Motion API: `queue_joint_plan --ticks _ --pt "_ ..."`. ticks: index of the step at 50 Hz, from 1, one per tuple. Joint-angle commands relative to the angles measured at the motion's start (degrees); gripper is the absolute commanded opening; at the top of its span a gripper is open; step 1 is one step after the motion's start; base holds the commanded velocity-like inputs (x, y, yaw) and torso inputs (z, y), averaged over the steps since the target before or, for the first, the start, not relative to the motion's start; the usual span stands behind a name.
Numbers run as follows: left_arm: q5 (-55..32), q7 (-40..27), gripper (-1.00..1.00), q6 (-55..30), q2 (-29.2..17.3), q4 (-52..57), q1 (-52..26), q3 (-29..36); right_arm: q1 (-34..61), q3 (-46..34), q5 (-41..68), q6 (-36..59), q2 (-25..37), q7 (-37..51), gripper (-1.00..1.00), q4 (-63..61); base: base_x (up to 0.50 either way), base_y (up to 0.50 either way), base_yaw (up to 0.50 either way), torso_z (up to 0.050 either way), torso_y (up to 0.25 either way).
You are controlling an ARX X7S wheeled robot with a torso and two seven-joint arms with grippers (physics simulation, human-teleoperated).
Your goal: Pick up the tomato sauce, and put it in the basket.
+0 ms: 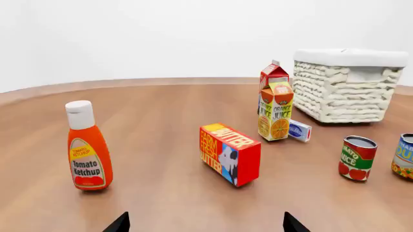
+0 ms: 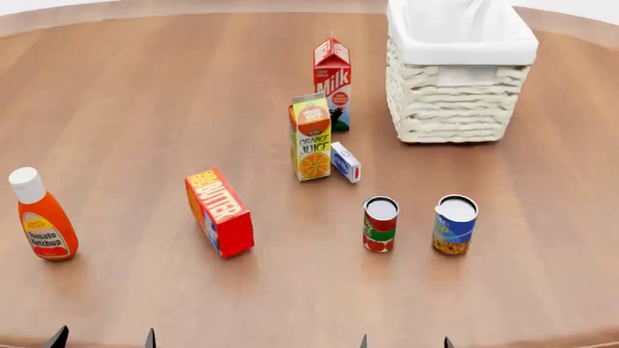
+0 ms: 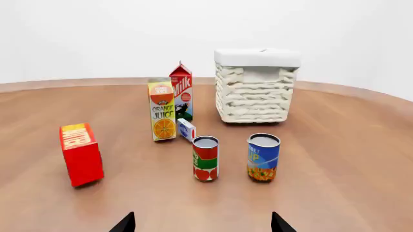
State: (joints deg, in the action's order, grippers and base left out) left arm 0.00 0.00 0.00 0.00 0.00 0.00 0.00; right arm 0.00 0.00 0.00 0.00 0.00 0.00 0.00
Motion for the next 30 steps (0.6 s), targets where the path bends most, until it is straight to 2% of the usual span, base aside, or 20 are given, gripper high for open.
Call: queue_joint_plan --ticks 1,6,14,15,20,23,30 --pt "-0.81 -1.19 1.0 -0.27 -0.95 1.09 0.25 0.92 -0.61 -0.62 1.64 0.78 0.92 1.02 1.0 -2.38 0.0 0.0 0.0 0.0 0.0" --pt "-2.08 -2.7 1.0 -2.76 -2.15 10.09 2.53 1.34 -3.79 -0.05 4.45 4.3 2.04 2.68 1.0 -14.74 0.0 0.0 0.0 0.0 0.0" --pt "-3.84 -4.27 1.0 -6.0 -3.29 22.49 6.37 1.74 -8.04 -1.59 3.01 8.16 3.67 5.21 1.0 -29.51 0.0 0.0 0.0 0.0 0.0" --pt "-3.92 -5.12 1.0 -5.49 -3.03 23.38 6.7 1.36 -8.65 -1.91 2.37 5.58 3.85 5.38 1.0 -28.31 0.0 0.0 0.0 0.0 0.0" --pt "-6.14 -6.5 1.0 -8.18 -3.85 33.32 9.46 0.41 -11.47 -3.1 1.36 5.99 4.53 6.3 1.0 -35.07 0.0 0.0 0.0 0.0 0.0" --pt "-3.83 -6.33 1.0 -8.15 -5.25 36.27 10.66 2.3 -12.76 -3.75 1.09 6.23 4.9 6.61 1.0 -38.58 0.0 0.0 0.0 0.0 0.0" --pt "-5.94 -6.8 1.0 -8.19 -5.75 42.33 13.11 2.44 -14.72 -4.43 0.83 5.88 5.75 7.36 1.0 -43.68 0.0 0.0 0.0 0.0 0.0"
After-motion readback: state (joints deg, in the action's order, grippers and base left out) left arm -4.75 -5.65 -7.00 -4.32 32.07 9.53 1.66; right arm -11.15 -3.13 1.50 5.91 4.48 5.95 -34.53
